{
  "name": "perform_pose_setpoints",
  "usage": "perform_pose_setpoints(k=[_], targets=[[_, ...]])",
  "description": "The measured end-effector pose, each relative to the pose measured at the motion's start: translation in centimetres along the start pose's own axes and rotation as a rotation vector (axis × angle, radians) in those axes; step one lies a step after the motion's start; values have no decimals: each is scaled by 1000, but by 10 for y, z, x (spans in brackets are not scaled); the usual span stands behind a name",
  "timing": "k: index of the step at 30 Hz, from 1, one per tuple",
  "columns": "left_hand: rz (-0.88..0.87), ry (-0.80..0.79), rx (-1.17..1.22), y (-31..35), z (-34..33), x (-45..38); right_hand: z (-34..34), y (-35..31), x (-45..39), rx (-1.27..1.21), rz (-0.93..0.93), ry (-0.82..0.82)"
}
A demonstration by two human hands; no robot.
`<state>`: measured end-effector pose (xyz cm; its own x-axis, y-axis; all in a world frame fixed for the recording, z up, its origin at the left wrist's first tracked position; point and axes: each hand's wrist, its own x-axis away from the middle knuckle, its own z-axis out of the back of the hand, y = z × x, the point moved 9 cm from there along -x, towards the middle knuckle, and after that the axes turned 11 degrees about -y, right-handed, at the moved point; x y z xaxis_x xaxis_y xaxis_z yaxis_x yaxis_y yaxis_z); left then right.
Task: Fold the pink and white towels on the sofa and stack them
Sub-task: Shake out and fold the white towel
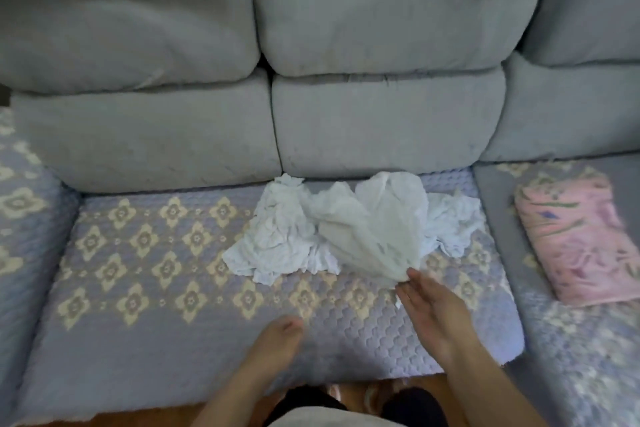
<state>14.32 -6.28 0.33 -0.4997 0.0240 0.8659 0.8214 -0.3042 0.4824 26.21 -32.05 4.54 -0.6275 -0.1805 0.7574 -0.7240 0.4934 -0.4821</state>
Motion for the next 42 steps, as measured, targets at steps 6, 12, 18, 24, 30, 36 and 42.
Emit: perform_pose_setpoints(k=[6, 12, 18, 24, 30, 36, 42], targets=[[-203, -121, -99, 101, -43, 38, 4, -56, 81, 185, 113, -26], [-539, 138, -192, 208, -99, 100, -89, -188, 168, 210, 392, -427], [-770, 549, -58, 278, -105, 158, -153, -265, 275, 162, 567, -856], [-902, 767, 165, 294, -40, 217, -161, -329, 303, 227, 749, -808], [-952, 1039, 243, 318, 20, 297, -142, -370, 288, 296, 885, -613], [-1010, 806, 278, 339, 13, 296, -112, -351, 243, 586, 928, -418], [-959, 591, 10, 373, -9, 294, -81, -369, 212, 388, 796, -387]])
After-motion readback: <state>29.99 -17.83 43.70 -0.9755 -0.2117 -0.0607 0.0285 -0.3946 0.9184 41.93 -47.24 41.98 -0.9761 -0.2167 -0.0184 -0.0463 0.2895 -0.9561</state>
